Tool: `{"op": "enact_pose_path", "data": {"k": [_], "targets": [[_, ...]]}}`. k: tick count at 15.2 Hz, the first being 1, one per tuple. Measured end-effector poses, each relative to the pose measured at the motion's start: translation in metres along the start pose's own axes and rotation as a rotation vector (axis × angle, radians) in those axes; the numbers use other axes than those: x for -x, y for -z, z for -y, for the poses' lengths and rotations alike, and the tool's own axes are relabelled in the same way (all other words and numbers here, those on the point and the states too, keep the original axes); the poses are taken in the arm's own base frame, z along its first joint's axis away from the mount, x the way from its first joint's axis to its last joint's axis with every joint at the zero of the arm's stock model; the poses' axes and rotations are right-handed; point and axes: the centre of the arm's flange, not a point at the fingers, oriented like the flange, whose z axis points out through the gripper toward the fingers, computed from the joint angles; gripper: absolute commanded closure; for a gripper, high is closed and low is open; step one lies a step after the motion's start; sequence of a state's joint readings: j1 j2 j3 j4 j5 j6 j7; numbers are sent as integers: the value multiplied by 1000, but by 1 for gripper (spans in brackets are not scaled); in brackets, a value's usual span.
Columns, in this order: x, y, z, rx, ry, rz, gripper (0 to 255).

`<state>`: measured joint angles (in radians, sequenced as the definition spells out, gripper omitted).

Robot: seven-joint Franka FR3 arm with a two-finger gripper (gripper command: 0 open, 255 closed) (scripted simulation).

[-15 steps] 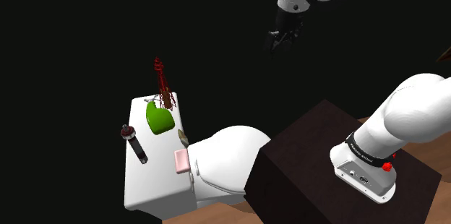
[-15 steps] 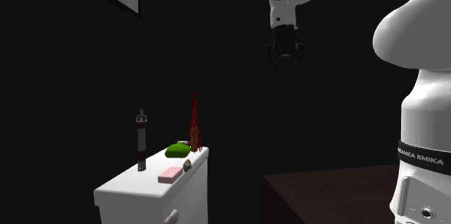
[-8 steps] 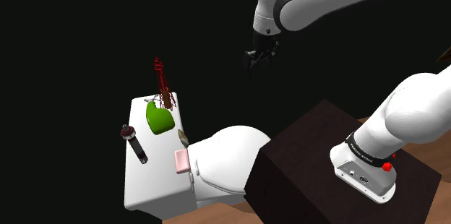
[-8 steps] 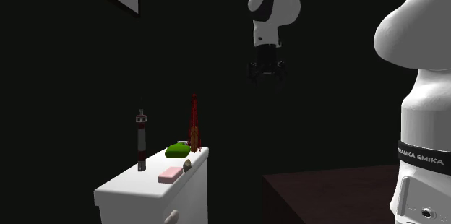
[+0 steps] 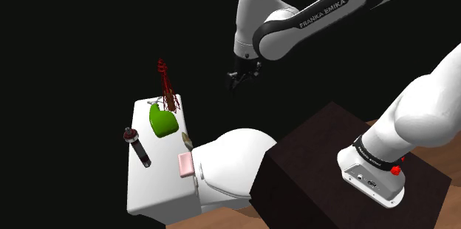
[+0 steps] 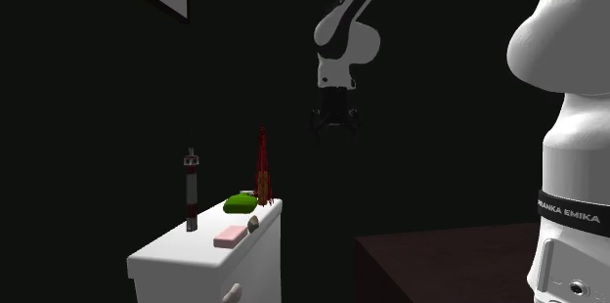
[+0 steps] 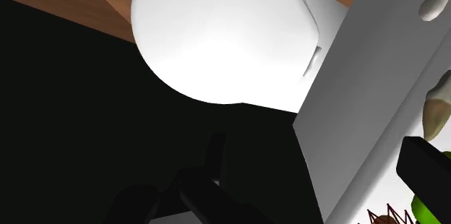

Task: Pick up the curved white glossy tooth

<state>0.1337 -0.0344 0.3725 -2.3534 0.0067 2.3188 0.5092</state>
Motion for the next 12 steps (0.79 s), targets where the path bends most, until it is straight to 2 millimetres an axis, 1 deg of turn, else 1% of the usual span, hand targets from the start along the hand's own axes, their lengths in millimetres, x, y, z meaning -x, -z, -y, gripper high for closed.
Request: {"op": "enact_pose_path", "data": {"k": [1,3,4,5,7,11,12], "targets": [[-1,-6,11,-4,1,1,0],[-10,-26,25,-13,3,4,0],[-16,-34,36,-17,5,5,0],[-22,-46,44,-22,6,7,0],[-23,-62,63,-30,8,10,0],[-38,-98,97,-48,13,14,0],[-41,-104,108,-51,14,16,0]]}}
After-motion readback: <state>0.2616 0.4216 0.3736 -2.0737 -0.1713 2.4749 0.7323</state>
